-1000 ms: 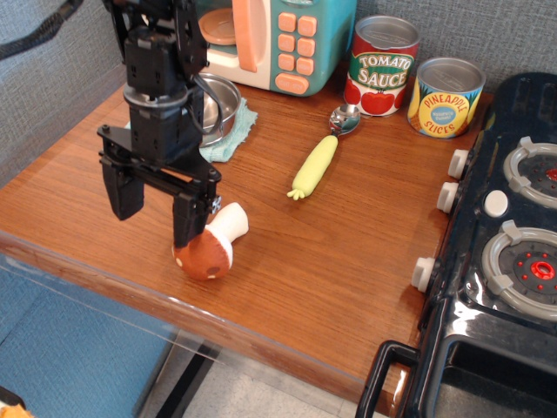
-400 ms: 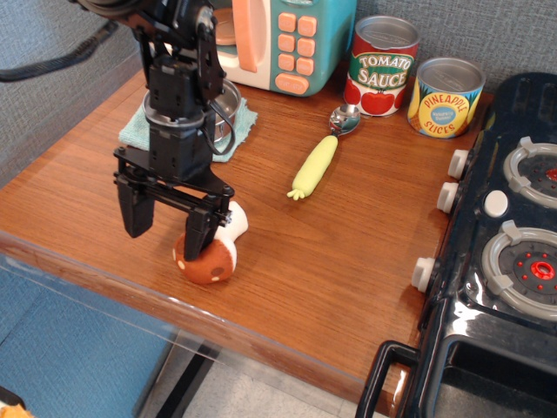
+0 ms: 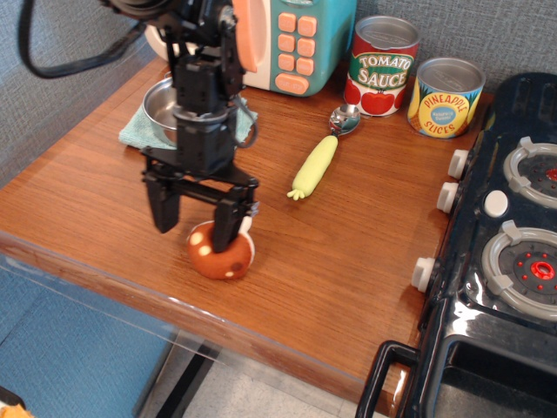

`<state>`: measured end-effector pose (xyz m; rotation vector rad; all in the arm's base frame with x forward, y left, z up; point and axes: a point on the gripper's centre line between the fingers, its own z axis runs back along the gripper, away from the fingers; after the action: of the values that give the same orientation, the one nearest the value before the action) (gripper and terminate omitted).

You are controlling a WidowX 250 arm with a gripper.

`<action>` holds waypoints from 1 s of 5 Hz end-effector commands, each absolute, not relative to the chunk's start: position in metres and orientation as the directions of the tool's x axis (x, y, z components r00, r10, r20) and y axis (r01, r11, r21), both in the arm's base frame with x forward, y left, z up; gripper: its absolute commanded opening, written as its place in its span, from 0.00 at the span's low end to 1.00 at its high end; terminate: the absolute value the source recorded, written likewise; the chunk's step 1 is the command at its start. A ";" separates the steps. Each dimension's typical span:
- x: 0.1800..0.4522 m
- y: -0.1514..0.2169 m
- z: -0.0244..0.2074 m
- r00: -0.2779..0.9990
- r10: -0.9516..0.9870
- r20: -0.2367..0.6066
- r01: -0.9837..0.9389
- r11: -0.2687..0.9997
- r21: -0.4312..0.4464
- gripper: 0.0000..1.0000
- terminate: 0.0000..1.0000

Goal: Move the mushroom to the left corner of the table.

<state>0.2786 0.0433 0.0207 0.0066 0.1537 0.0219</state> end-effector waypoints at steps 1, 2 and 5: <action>0.291 0.044 0.020 0.990 0.057 -0.131 -0.057 0.998 0.004 0.00 0.00; 0.293 0.043 0.026 0.993 0.030 -0.115 -0.030 1.000 0.001 0.00 0.00; 0.292 0.092 0.113 0.995 0.033 0.089 -0.029 0.999 -0.047 0.00 0.00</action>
<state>0.2885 0.0912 0.0919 -0.0562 -0.0210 0.0382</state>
